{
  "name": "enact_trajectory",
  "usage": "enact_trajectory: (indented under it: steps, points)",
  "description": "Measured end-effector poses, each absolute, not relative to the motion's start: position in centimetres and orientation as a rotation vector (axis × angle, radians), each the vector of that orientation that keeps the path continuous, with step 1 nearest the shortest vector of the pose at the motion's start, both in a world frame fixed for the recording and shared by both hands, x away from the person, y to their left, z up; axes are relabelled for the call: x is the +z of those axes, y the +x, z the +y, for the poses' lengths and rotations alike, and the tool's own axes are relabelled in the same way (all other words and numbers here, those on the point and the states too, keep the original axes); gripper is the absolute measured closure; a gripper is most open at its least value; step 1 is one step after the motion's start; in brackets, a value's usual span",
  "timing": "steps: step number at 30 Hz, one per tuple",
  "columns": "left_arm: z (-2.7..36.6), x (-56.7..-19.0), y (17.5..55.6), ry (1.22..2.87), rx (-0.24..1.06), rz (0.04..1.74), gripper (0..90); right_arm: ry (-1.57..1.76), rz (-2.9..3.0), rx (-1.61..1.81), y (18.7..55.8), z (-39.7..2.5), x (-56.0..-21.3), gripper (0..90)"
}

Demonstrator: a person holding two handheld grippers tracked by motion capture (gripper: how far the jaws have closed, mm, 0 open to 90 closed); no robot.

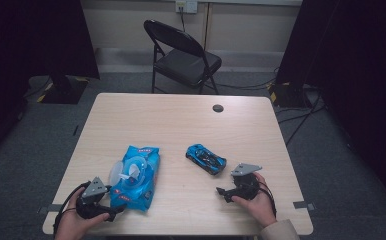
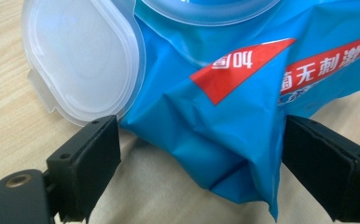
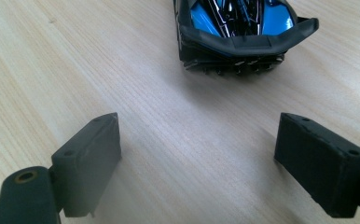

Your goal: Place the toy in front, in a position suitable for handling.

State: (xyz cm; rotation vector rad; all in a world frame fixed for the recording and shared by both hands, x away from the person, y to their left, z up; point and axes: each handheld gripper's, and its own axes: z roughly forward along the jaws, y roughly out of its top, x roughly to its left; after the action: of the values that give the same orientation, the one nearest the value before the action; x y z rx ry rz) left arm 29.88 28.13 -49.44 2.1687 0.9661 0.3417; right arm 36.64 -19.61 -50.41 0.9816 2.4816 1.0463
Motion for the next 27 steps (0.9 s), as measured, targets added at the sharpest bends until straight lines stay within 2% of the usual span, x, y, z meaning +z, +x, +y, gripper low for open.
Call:
enact_trajectory:
  steps: [18, 27]
  points:
    - [26.2, -49.3, 32.7, 2.155, 0.377, 1.012, 12.6, 0.975, 2.487, 1.053, 36.7, -19.5, -50.1, 14.9]
    - [26.4, -49.2, 32.5, 2.159, 0.367, 1.002, 13.6, 0.849, 2.530, 1.118, 35.7, -16.9, -48.1, 18.8]
